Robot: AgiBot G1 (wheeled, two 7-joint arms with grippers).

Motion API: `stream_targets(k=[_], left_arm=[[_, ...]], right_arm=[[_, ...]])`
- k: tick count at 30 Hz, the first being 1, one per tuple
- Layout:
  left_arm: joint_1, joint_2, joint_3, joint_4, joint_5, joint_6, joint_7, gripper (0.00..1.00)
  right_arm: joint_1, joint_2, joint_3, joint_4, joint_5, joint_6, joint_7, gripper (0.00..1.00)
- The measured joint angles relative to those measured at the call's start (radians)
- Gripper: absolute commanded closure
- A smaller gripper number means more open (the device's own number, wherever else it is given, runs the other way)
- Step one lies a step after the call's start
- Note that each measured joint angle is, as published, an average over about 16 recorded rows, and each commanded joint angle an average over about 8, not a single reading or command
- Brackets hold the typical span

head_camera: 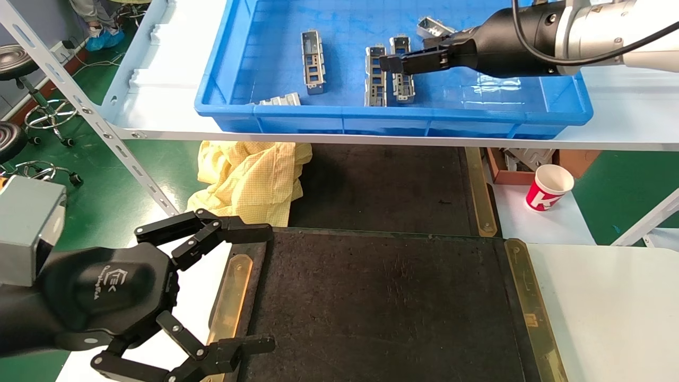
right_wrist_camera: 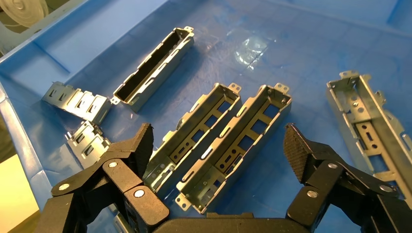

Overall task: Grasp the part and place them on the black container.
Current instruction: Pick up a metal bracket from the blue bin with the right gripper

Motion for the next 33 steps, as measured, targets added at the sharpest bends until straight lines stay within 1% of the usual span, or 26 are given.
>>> stream_targets(k=[3,13,33], left_arm=[[0.0,0.0,0.0,0.0,0.0,0.0,0.0,0.0],[0.0,0.0,0.0,0.0,0.0,0.0,0.0,0.0],[0.0,0.0,0.0,0.0,0.0,0.0,0.0,0.0]], right_arm=[[0.0,-0.004,-0.003,-0.005,-0.005,0.004,0.007,1.0],[-0.014,-0.008,-0.008,-0.014,-0.012,0.037,0.018,1.0],[-0.037,-0.026,-0.009,-0.005,-0.013,0.109,0.011,1.0]])
